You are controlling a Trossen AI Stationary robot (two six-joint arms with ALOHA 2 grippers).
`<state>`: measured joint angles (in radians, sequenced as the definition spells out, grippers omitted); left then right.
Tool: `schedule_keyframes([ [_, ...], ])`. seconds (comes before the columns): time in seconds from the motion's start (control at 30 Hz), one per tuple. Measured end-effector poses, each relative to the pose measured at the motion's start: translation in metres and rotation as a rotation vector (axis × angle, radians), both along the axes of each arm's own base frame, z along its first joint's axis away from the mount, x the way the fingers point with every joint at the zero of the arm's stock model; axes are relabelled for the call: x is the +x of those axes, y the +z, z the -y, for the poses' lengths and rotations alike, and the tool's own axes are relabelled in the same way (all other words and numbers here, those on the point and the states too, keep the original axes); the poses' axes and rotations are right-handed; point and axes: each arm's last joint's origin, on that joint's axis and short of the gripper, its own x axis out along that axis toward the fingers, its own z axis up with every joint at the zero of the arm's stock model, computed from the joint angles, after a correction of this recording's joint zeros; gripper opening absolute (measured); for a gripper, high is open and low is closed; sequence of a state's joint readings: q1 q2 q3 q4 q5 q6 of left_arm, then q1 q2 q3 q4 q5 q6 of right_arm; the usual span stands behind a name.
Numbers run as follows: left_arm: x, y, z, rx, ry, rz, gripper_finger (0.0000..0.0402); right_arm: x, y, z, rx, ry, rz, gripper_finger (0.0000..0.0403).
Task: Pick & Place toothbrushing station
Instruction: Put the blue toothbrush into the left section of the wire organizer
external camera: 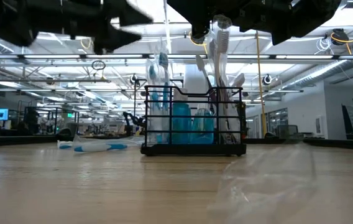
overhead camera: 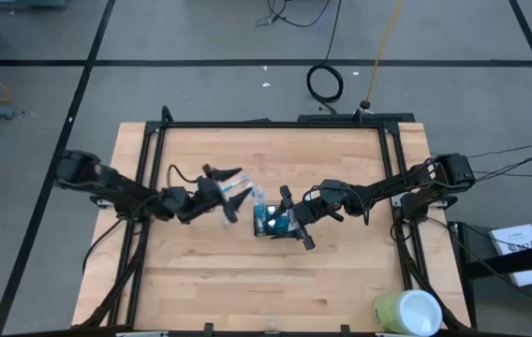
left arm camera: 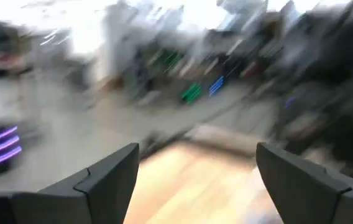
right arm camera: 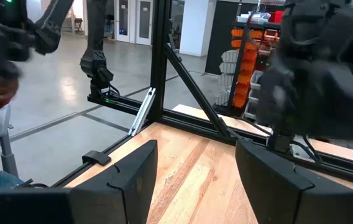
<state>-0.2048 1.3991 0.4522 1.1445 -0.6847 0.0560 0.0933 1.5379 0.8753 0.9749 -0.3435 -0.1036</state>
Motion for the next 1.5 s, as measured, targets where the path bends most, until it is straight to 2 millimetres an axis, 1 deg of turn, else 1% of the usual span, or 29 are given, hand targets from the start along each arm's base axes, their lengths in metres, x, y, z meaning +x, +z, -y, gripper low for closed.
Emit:
schedule_keyframes([
  [0.1,-0.012,-0.011,-0.008,-0.058,0.184,-0.212,0.0316,0.0,0.0,0.0,0.0,0.0,0.0,0.021],
  [0.17,-0.019,-0.021,-0.017,-0.123,0.275,-0.307,0.0305,0.0,0.0,0.0,0.0,0.0,0.0,0.021],
  [0.23,-0.024,-0.032,-0.026,-0.196,0.314,-0.374,0.0294,0.0,0.0,0.0,0.0,0.0,0.0,0.021],
  [0.3,-0.025,-0.043,-0.035,-0.26,0.305,-0.441,0.0285,0.0,0.0,0.0,0.0,0.0,0.0,0.021],
  [0.4,-0.021,-0.057,-0.047,-0.32,0.262,-0.516,0.0274,0.0,0.0,0.0,0.0,0.0,0.0,0.021],
  [0.5,-0.013,-0.067,-0.059,-0.35,0.213,-0.569,0.0273,0.0,0.0,0.0,0.0,0.0,0.0,0.021],
  [0.57,-0.008,-0.072,-0.067,-0.379,0.176,-0.621,0.0277,0.0,0.0,0.0,0.0,0.0,0.0,0.021],
  [0.67,0.005,-0.075,-0.078,-0.42,0.139,-0.669,0.0288,0.0,0.0,0.0,0.0,0.0,0.0,0.021],
  [0.77,0.017,-0.08,-0.089,-0.434,0.164,-0.779,0.0297,0.0,0.0,0.0,0.0,0.0,0.0,0.021],
  [0.87,0.027,-0.085,-0.102,-0.461,0.208,-0.859,0.0296,0.0,0.0,0.0,0.0,0.0,0.0,0.021],
  [0.93,0.033,-0.089,-0.109,-0.474,0.23,-0.88,0.029,0.0,0.0,0.0,0.0,0.0,0.0,0.021],
  [1.07,0.038,-0.096,-0.119,-0.504,0.232,-0.907,0.0273,0.0,0.0,0.0,0.0,0.0,0.0,0.021],
  [1.17,0.038,-0.098,-0.124,-0.54,0.178,-0.927,0.0252,0.0,0.0,0.0,0.0,0.0,0.0,0.021],
  [1.27,0.037,-0.1,-0.125,-0.576,0.14,-0.945,0.0219,0.0,0.0,0.0,0.0,0.0,0.0,0.021],
  [1.37,0.035,-0.1,-0.124,-0.6,0.147,-0.957,0.0169,0.0,0.0,0.0,0.0,0.0,0.0,0.021],
  [1.5,0.035,-0.098,-0.123,-0.621,0.088,-0.952,0.0079,0.0,0.0,0.0,0.0,0.0,0.0,0.021],
])
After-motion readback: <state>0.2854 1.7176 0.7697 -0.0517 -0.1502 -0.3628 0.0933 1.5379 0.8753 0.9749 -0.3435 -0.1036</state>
